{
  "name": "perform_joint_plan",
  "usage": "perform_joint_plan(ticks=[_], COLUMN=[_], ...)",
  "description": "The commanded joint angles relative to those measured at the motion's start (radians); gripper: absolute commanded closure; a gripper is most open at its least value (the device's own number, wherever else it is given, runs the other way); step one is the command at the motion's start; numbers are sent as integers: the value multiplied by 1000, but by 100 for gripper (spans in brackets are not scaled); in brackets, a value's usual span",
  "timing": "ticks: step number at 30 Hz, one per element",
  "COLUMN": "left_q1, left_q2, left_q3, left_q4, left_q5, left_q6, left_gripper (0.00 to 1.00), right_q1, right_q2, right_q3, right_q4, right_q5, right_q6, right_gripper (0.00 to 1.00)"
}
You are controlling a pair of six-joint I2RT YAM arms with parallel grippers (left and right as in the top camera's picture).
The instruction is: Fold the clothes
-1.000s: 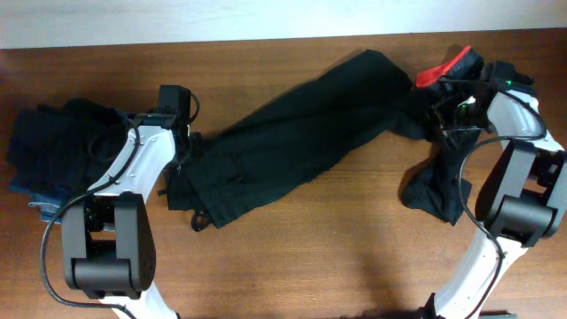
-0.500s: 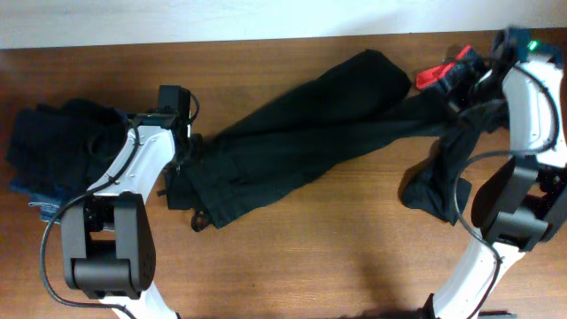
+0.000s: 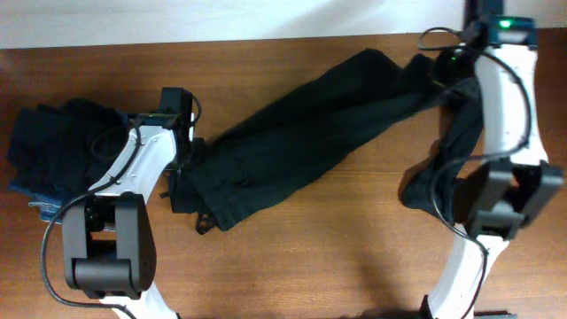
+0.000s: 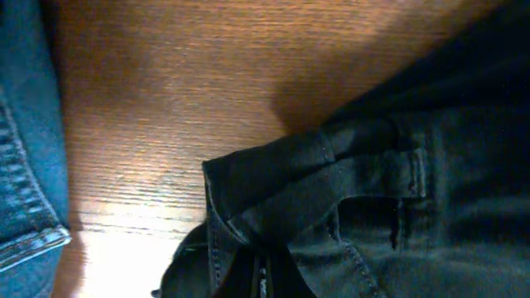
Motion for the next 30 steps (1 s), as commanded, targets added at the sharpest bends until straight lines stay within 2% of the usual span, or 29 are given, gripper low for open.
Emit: perform_joint_plan(ticks=[1, 7, 11, 15, 23, 27, 30], left_q1=[18, 18, 18, 18, 17, 17, 17], left_q2=[-29, -29, -29, -31, -38, -38, -38], left_q3=[11, 11, 11, 11, 11, 11, 11], left_q4=[-7, -8, -14, 0, -4, -4, -3], left_q5=[-61, -61, -61, -62, -64, -63, -63], left_q6=[17, 17, 17, 25, 32, 32, 32], left_gripper=[100, 100, 100, 100, 100, 100, 100], right_q1=[61, 85, 41, 39, 83, 126, 142], right_q2=[88, 117, 109, 109, 109, 109, 119], right_q3=[20, 24, 105, 109, 109, 109, 109], right_q4=[82, 65, -175, -292, -385, -383, -342], right_q5=[73, 94, 152, 146, -34, -32, -32], right_q6=[-2, 23, 4, 5, 10, 192, 269], right_gripper=[91, 94, 96, 96, 96, 96, 96])
